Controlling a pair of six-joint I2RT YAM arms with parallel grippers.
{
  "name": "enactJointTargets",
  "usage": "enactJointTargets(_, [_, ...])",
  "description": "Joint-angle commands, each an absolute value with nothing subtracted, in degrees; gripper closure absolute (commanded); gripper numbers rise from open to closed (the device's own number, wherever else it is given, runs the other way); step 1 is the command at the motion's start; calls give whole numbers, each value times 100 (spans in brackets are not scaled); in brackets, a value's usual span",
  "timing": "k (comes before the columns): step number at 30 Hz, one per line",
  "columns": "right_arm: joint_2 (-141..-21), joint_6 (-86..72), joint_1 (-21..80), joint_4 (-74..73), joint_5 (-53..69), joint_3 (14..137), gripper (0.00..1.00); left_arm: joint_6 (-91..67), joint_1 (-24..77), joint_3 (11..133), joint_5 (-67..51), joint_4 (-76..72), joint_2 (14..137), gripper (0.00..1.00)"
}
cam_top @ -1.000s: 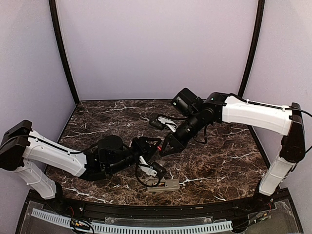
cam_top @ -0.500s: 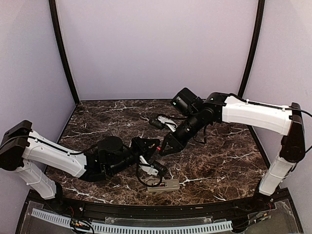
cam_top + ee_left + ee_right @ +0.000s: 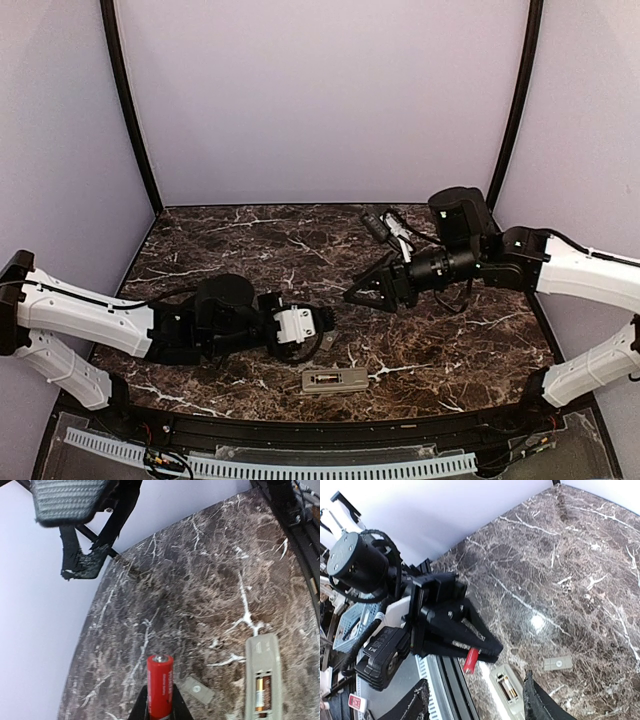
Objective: Load the batteries into the remote control
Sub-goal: Pass from the right arm to the left, then pass from the left arm to the right
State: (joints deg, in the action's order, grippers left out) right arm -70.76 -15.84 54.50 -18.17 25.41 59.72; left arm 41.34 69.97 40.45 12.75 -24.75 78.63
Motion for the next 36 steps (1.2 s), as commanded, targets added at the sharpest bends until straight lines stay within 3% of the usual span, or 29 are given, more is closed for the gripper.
enactJointTargets(1, [-7103,-2240,5521,-696,2392,5633,39,1591,7005,4253,252,-1394,7693,100])
enactJointTargets(15, [-7642,-3170,5655,-594,2860,5345,52,777,7005,4687,-64,-677,7977,100])
enactJointTargets(21, [-7884,-3271,5791,-439,3052,5339,62,743,6996,4711,221,-586,7971,100])
enactJointTargets(31, [-8238,-3400,5852,-379,3230,5265,68,688,6970,4667,203,-684,7962,100])
enactJointTargets(36, [-8253,-3384,5853,-318,3374,5274,78,733,6970,4684,183,-712,7939,100])
